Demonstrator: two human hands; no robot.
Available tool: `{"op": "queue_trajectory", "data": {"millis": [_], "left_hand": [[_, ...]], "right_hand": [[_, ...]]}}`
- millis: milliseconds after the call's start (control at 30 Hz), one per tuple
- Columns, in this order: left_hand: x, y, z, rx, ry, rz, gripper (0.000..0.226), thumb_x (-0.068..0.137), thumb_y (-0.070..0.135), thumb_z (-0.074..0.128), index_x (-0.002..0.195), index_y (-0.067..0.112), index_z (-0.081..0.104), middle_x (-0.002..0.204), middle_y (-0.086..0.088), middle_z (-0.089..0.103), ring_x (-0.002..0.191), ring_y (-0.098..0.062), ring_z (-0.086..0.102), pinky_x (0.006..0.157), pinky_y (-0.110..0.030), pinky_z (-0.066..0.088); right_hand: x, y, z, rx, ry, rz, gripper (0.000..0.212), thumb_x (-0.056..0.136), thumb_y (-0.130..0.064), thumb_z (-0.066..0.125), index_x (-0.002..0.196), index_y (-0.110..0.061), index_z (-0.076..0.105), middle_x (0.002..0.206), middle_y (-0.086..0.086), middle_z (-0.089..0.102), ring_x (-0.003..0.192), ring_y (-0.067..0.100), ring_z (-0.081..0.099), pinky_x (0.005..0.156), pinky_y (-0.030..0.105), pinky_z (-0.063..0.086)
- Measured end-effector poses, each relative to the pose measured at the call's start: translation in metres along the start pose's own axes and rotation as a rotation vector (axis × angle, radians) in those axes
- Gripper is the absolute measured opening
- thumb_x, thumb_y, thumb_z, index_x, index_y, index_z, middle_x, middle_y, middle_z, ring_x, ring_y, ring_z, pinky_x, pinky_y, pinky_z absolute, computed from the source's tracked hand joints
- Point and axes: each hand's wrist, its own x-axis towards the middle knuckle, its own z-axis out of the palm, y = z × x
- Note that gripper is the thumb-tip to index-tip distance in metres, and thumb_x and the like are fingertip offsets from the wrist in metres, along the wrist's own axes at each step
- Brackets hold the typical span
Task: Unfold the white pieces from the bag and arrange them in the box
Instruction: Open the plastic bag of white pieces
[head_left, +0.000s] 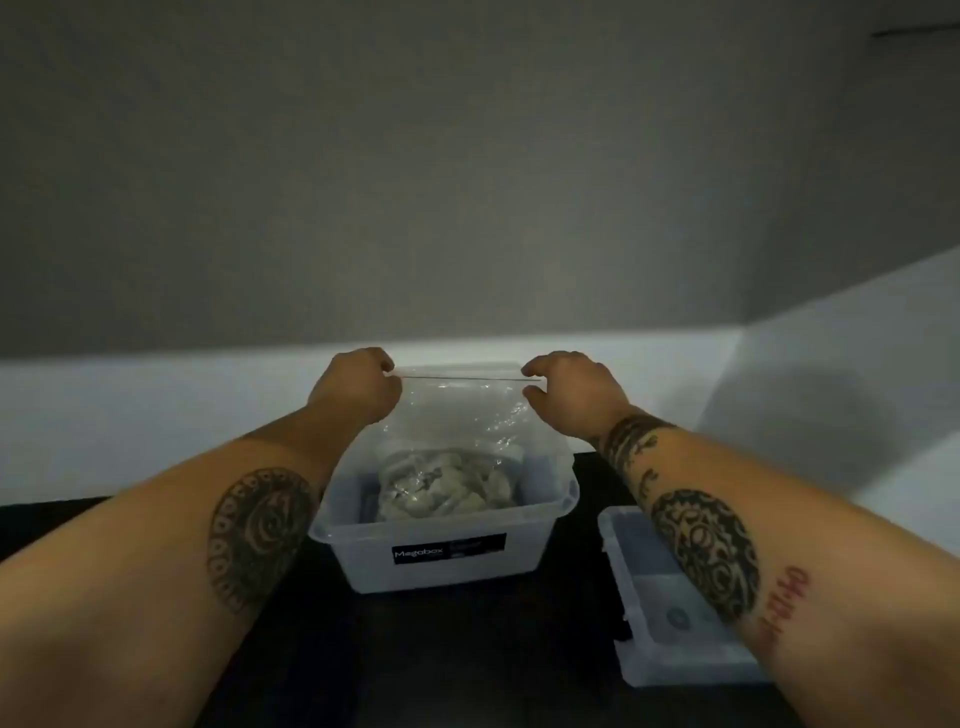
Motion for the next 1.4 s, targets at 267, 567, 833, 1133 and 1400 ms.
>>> {"op": "queue_trajectory", "data": {"millis": [267, 567, 833, 1133, 1400], "left_hand": [[0.016, -0.013, 0.04, -0.01, 0.072, -0.121, 0.061, 0.096, 0.028, 0.066, 0.152, 0.019, 0.041, 0.151, -0.011, 0.041, 0.136, -0.036, 0.041, 0.108, -0.046, 0.043], [0.023, -0.027, 0.04, 0.021, 0.137, 0.039, 0.014, 0.1, 0.025, 0.063, 0.109, 0.017, 0.071, 0.118, -0.007, 0.057, 0.113, -0.026, 0.051, 0.093, -0.034, 0.048], [0.007, -0.008, -0.008, -0.223, 0.099, 0.103, 0.023, 0.1, 0.012, 0.053, 0.084, 0.026, 0.062, 0.086, 0.008, 0.069, 0.081, -0.019, 0.069, 0.071, -0.034, 0.057], [-0.036, 0.034, -0.118, -0.525, 0.145, 0.26, 0.023, 0.091, 0.007, 0.067, 0.105, 0.024, 0.068, 0.082, -0.001, 0.076, 0.07, -0.026, 0.074, 0.069, -0.035, 0.058], [-0.087, 0.05, -0.186, -0.506, 0.023, 0.413, 0.02, 0.093, 0.008, 0.065, 0.093, 0.027, 0.07, 0.079, 0.005, 0.078, 0.065, -0.014, 0.07, 0.056, -0.026, 0.051]], "right_hand": [[0.052, 0.009, 0.048, 0.047, -0.074, 0.058, 0.06, 0.101, -0.042, 0.053, 0.155, -0.021, 0.036, 0.158, 0.003, 0.039, 0.143, 0.025, 0.036, 0.115, 0.043, 0.037], [0.068, 0.021, 0.066, -0.102, 0.087, -0.056, 0.03, 0.101, -0.036, 0.056, 0.129, -0.027, 0.064, 0.131, -0.004, 0.058, 0.123, 0.02, 0.048, 0.1, 0.036, 0.04], [0.045, 0.012, 0.027, 0.01, 0.078, -0.046, 0.007, 0.101, -0.031, 0.056, 0.096, -0.026, 0.059, 0.089, -0.009, 0.06, 0.1, 0.022, 0.056, 0.084, 0.033, 0.027], [0.006, -0.017, -0.097, 0.38, 0.236, -0.08, 0.017, 0.094, -0.024, 0.071, 0.108, -0.017, 0.075, 0.097, -0.006, 0.07, 0.093, 0.009, 0.064, 0.082, 0.008, 0.042], [-0.055, -0.052, -0.161, 0.446, 0.329, 0.03, 0.006, 0.096, -0.023, 0.068, 0.096, -0.02, 0.074, 0.087, -0.005, 0.069, 0.08, 0.008, 0.059, 0.062, -0.001, 0.037]]}}
